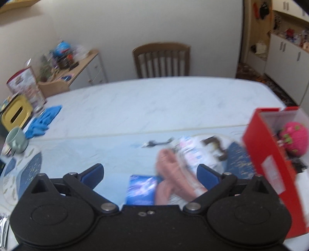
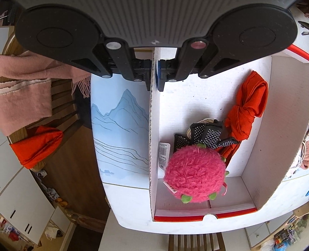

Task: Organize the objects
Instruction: 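Return the left tool to the table and grasp the blue tissue pack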

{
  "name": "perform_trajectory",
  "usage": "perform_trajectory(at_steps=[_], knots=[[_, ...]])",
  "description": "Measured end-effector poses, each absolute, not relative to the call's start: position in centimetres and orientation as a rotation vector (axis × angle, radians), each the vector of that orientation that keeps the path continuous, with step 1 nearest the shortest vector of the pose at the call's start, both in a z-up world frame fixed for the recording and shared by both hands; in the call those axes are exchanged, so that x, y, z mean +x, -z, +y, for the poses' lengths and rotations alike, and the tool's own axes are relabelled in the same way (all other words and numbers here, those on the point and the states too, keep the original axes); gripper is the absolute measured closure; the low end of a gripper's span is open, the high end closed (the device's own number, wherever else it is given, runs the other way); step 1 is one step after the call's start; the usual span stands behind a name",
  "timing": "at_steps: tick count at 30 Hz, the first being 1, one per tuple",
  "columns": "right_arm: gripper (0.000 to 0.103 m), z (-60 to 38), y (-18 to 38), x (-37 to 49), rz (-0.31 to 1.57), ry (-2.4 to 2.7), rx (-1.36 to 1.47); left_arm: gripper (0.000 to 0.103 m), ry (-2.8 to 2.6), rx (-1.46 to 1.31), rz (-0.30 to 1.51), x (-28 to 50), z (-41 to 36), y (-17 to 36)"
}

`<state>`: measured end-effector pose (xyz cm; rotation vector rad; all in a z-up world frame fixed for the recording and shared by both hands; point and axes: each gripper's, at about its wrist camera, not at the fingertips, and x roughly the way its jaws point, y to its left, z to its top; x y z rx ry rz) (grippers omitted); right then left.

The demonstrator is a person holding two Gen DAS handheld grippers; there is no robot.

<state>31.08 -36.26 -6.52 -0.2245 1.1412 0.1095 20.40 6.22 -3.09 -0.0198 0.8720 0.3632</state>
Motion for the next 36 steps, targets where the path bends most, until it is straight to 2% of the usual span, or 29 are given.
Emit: perform_trajectory(at_steps=[11, 26, 29, 32, 34, 36], knots=[[0.098, -36.2, 6.3, 31.0, 1.152, -0.093, -0.222, 0.001, -0.41, 0.005, 1.014, 20.4, 10.7, 10.2], [0.097, -36.0, 6.3, 31.1, 1.162, -0.069, -0.225, 0.002, -0.352, -0.081, 1.068, 21.3, 12.0, 13.3], [0.097, -36.0, 6.3, 31.1, 1.163, -0.066, -0.223, 0.009, -0.353, -0.127, 1.055, 21.1, 12.3, 13.3], [0.097, -36.0, 6.3, 31.1, 1.163, -0.065, -0.222, 0.023, -0.338, -0.181, 1.046, 20.9, 12.6, 13.1], [0.097, -36.0, 6.3, 31.1, 1.163, -0.065, -0.221, 0.041, -0.343, -0.192, 1.041, 20.8, 12.6, 13.0], [0.097, -36.0, 6.3, 31.1, 1.163, -0.066, -0.221, 0.054, -0.346, -0.191, 1.044, 20.9, 12.5, 12.9]])
